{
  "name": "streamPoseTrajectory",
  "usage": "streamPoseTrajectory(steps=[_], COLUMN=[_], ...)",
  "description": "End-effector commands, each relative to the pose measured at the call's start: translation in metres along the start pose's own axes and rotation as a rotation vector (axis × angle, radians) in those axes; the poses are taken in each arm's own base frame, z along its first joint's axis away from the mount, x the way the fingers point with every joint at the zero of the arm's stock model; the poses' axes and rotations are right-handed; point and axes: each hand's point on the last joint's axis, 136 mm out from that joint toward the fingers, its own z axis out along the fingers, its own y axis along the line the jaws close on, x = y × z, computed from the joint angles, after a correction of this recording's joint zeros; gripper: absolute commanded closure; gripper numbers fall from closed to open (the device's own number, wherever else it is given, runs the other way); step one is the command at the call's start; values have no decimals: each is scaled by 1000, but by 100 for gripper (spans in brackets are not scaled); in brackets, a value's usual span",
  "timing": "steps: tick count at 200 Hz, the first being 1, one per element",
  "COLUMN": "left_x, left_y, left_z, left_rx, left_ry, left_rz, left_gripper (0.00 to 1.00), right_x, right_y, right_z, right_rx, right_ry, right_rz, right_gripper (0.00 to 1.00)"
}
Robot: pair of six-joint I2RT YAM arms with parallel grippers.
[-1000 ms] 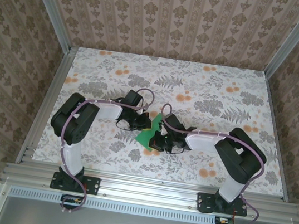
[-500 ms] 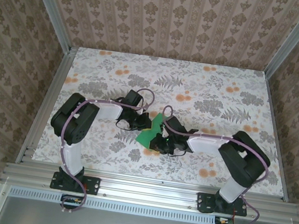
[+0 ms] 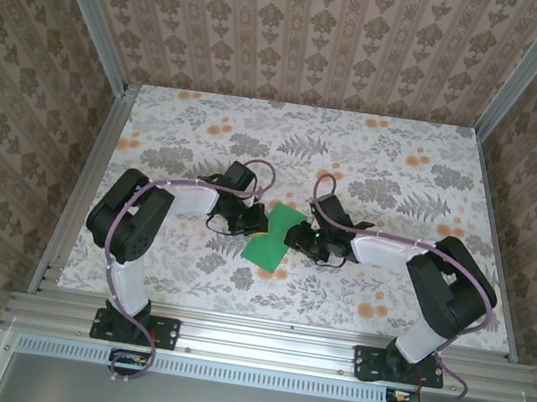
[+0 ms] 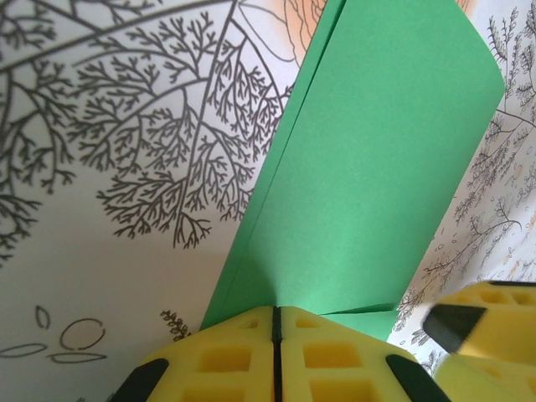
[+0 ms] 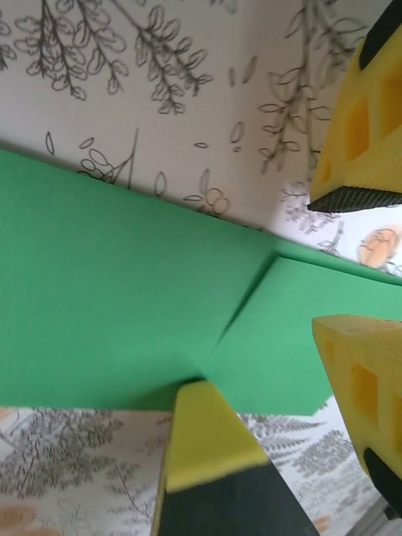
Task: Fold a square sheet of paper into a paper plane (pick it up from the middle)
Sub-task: Fold the triangle a second time at the center of the table, then turn over the paper at the center of the table.
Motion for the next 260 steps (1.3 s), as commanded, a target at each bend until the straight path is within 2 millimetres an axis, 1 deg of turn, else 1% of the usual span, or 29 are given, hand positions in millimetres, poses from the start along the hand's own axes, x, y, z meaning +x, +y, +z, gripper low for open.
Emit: streamPoseTrajectory(steps=[1,65,121,145,179,196,203,220,231,248,260], left_x=[3,9,11,12,10,9,8,7,7,4,3], left_y=[-2,-1,2,4,3,3,2,1,0,-3,-7], left_z=[-8,-7,-6,-5,-7,-8,-8,-8,-9,-12,-15], left_rx=[-15,-13,-25,-30,-34,-37,-35,-31,-28,-22,-12], left_ry=[-9,0,2,1,-7,-13,-15,-16,-20,-31,-42], left_rz=[9,0,-7,-11,-10,-11,-10,-13,-11,-12,-10], left_gripper=[91,91,91,91,91,91,91,91,91,91,91], right_x=[-5,-2,-5,-1,8,12,13,15,15,14,12], right_y=[15,16,26,31,25,27,27,26,25,24,28], right_z=[9,24,24,25,27,28,29,31,31,29,24], right_rx=[-56,-86,-155,-204,-231,-261,-268,-277,-275,-265,-267], right_ry=[7,32,9,21,32,45,48,60,53,44,38], right_rz=[-1,36,48,39,33,21,16,7,7,0,-12], right_gripper=[60,62,62,62,65,66,68,76,78,86,91])
